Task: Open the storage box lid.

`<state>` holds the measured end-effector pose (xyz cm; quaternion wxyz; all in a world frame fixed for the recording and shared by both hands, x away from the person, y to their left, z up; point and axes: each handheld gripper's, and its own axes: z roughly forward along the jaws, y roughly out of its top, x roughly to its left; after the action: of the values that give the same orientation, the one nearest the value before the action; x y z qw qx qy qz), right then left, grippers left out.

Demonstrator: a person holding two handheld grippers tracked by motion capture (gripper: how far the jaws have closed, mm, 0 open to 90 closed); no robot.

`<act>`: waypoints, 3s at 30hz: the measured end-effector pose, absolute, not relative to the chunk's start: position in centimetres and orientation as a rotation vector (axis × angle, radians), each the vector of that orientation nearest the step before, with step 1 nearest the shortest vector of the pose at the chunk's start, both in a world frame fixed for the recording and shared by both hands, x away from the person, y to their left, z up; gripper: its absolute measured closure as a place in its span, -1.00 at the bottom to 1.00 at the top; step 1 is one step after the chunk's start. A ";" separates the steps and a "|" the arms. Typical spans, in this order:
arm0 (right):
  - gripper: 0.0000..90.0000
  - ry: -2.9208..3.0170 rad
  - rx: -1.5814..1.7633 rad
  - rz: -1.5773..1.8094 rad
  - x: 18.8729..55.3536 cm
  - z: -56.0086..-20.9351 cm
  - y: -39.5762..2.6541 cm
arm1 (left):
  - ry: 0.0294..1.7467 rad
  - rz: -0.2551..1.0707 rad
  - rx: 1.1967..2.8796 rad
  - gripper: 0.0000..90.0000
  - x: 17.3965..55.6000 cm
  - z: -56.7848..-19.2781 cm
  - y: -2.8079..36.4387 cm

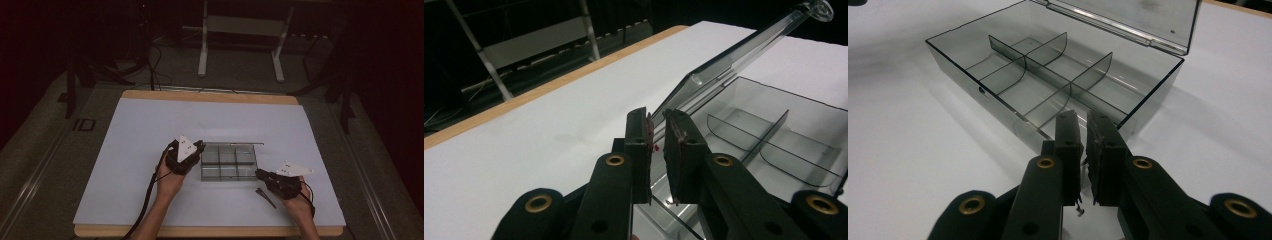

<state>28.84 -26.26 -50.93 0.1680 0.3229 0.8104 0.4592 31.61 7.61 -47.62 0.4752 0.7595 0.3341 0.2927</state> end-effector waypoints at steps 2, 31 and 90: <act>0.87 2.307 0.916 1.306 28.8 -51.0 -26.2 | 0.820 0.713 1.855 0.80 31.8 -47.6 7.6; 0.87 2.310 0.919 1.323 28.8 -51.1 -26.1 | 0.857 0.709 1.832 0.78 34.6 -47.8 7.4; 0.86 2.327 0.914 1.331 28.8 -51.2 -26.0 | 0.934 0.616 1.836 0.65 38.3 -50.1 7.3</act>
<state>28.77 -26.01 -51.24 0.1542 0.3190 0.8117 0.4643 38.26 7.27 -50.13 0.4759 0.7511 0.3820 0.2519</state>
